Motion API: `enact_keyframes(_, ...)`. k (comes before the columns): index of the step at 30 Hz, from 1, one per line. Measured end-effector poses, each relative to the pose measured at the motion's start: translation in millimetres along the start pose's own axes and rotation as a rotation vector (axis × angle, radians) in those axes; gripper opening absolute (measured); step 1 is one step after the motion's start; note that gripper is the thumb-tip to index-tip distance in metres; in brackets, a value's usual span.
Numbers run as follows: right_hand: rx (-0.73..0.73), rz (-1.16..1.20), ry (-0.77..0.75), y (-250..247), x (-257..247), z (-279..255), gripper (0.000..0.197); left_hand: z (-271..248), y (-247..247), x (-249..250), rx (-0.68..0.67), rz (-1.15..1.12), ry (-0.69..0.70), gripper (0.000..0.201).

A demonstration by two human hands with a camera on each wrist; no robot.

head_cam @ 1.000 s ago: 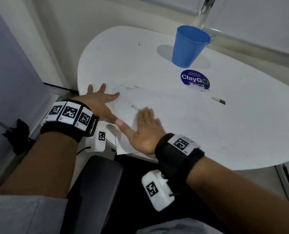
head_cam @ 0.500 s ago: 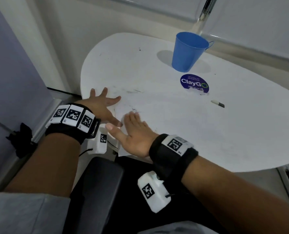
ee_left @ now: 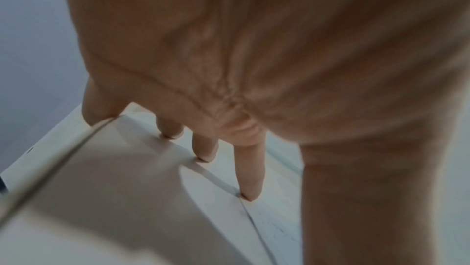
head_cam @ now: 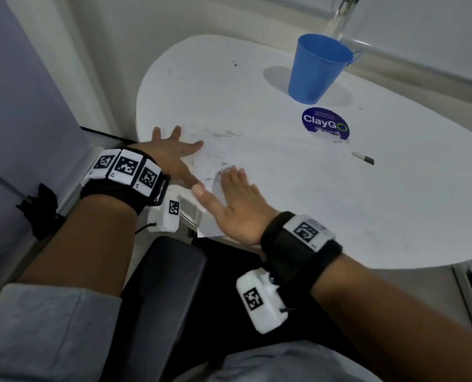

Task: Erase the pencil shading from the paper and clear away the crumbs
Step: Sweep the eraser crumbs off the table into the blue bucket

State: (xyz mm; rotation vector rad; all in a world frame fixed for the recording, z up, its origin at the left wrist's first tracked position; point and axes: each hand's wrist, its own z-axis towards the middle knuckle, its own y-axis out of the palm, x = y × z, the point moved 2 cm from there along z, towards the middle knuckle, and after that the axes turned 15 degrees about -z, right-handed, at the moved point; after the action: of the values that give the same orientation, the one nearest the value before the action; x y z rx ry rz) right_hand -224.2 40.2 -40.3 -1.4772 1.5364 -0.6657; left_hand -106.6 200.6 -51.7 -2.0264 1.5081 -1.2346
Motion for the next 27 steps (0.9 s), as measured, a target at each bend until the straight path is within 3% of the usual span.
enact_keyframes(3, 0.039, -0.002, 0.142, -3, 41, -27, 0.110, -2, 0, 0, -0.003, -0.016, 0.000, 0.111)
enact_keyframes(6, -0.016, -0.067, 0.266, 17, 56, -52, 0.115, -3, 0, 0, -0.013, -0.023, -0.001, 0.112)
enact_keyframes(10, 0.033, -0.073, 0.058, 36, 2, -26, 0.123, -2, -1, -1, -0.008, -0.059, -0.012, 0.114)
enact_keyframes(12, 0.015, 0.020, -0.046, 27, -21, -17, 0.111, -2, 0, -2, -0.008, -0.039, -0.016, 0.114)
enact_keyframes(14, 0.046, 0.110, -0.050, 13, -11, -22, 0.104, 0, -1, -2, -0.008, -0.026, -0.017, 0.115)
enact_keyframes(19, 0.020, 0.023, 0.227, 18, 66, -59, 0.110, -2, 0, -1, -0.015, -0.036, -0.014, 0.115)
enact_keyframes(21, -0.016, -0.054, 0.169, 27, 61, -54, 0.103, -2, 0, 0, -0.018, -0.032, -0.014, 0.115)
enact_keyframes(24, -0.042, 0.068, -0.077, 29, 25, -35, 0.075, 1, 0, -1, -0.008, -0.019, -0.020, 0.115)
enact_keyframes(27, 0.049, 0.147, -0.114, 11, 27, -37, 0.076, 4, 1, -3, -0.005, -0.027, -0.023, 0.116)
